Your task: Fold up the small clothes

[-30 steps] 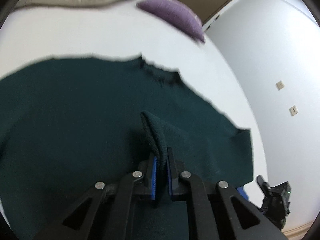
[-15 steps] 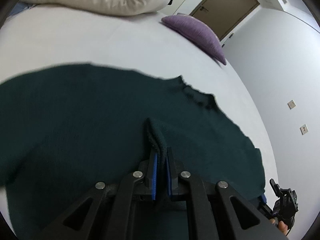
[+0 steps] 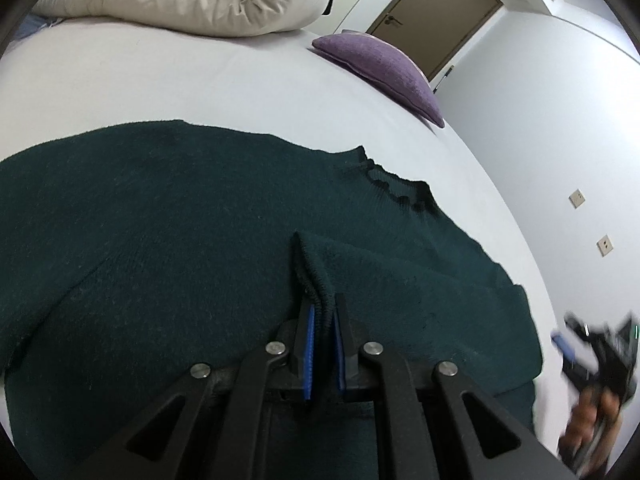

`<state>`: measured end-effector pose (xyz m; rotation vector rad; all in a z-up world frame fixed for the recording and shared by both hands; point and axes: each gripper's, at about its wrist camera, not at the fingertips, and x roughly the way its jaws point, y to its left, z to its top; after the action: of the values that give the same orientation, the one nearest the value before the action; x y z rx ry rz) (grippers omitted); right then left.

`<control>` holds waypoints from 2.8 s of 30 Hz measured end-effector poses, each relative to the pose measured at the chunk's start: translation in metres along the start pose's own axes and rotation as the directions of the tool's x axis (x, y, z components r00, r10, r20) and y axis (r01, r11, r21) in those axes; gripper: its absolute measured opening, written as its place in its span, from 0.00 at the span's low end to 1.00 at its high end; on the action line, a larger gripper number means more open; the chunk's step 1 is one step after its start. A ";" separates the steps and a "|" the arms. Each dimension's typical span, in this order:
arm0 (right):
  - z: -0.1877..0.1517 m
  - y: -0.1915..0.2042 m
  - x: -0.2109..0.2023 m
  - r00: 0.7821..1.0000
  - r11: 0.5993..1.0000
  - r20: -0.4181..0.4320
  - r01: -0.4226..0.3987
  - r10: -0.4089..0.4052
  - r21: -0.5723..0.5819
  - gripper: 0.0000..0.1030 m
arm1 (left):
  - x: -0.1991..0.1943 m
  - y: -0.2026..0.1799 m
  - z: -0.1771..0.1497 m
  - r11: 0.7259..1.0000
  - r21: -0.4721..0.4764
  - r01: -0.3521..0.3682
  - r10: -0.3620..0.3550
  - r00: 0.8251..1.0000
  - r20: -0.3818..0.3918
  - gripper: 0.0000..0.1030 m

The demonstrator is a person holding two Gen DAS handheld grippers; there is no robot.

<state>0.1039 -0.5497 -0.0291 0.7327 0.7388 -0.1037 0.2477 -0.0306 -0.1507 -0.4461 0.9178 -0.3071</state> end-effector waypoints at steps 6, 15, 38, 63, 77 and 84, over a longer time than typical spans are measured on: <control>0.032 0.025 0.080 0.971 0.959 -0.104 0.190 -0.215 -0.209 0.38 | 0.002 0.005 -0.002 1.000 0.002 0.017 -0.017 1.000 0.013 0.11; 0.035 0.020 0.090 0.945 0.890 -0.032 0.296 -0.327 -0.346 0.06 | 0.002 0.009 -0.004 1.000 -0.011 0.021 -0.021 0.999 0.038 0.13; 0.020 0.008 0.072 0.952 0.907 0.124 0.304 -0.279 -0.291 0.04 | 0.002 0.003 0.024 0.984 0.075 -0.160 0.150 0.981 0.120 0.04; -0.028 0.037 0.047 0.976 0.919 0.034 0.215 -0.216 -0.332 0.26 | 0.014 -0.057 -0.015 0.898 0.352 -0.263 0.267 0.963 0.037 0.28; -0.057 0.082 -0.016 0.986 0.900 0.098 0.161 -0.132 -0.405 0.48 | -0.113 -0.001 -0.018 0.993 0.095 -0.063 0.044 0.981 0.190 0.73; -0.127 0.153 -0.059 0.998 0.867 -0.010 -0.061 0.064 -0.494 0.54 | -0.234 0.171 -0.063 0.897 -0.434 0.085 0.069 0.942 0.327 0.75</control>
<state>0.0375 -0.3632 0.0322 0.2619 0.6954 0.1417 0.0731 0.2046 -0.1068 -0.8969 0.6437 -0.0183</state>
